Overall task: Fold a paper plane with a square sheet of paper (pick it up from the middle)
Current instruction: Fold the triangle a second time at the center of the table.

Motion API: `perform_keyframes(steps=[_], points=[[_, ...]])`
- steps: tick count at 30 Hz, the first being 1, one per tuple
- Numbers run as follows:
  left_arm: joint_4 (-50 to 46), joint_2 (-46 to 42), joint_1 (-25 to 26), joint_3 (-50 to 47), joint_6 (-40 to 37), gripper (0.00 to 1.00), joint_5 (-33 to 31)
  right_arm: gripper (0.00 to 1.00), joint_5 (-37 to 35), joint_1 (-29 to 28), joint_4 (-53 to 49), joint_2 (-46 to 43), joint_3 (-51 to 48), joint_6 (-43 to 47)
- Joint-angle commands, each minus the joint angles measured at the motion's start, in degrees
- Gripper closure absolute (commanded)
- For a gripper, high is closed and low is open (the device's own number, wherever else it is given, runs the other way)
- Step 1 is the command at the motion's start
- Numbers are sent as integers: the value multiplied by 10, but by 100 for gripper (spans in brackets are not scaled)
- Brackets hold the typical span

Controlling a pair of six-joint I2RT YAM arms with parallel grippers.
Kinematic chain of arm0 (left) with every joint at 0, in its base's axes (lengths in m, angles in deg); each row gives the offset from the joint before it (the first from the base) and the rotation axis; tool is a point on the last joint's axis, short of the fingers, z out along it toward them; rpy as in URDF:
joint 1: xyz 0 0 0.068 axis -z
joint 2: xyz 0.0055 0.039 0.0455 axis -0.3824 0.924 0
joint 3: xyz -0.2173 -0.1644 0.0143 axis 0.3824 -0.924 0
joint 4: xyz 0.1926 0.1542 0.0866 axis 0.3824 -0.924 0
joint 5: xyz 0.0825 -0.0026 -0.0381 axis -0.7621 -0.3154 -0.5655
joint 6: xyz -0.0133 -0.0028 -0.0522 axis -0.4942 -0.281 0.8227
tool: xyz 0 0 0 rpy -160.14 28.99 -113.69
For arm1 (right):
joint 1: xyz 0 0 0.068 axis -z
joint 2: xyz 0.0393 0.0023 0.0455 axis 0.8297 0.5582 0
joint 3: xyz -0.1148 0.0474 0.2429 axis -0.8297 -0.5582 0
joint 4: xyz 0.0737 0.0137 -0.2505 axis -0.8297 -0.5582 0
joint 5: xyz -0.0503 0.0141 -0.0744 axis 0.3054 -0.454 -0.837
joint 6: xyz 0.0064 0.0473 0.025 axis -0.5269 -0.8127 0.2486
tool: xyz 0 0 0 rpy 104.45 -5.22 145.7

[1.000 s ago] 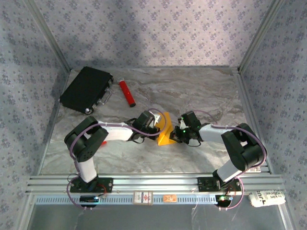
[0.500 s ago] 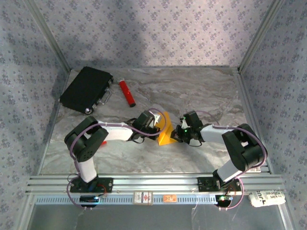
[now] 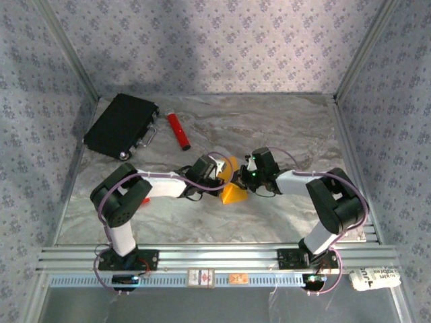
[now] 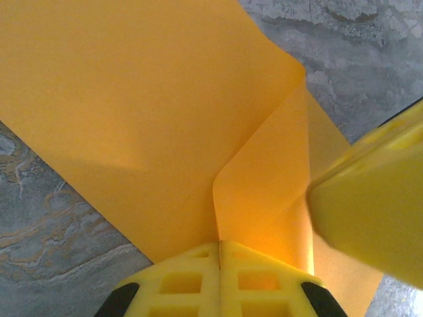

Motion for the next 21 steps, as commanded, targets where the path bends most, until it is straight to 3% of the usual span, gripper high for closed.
perform_keyframes(steps=[1, 14, 21], points=[[-1, 16, -4, -1, 4, 97, 12, 100, 2, -2, 5, 22, 16, -9], [-4, 22, -7, -1, 3, 97, 16, 100, -14, 8, 30, 51, -38, -10], [-7, 24, -8, 1, 5, 97, 19, 100, -10, 19, 13, 22, -4, -1]])
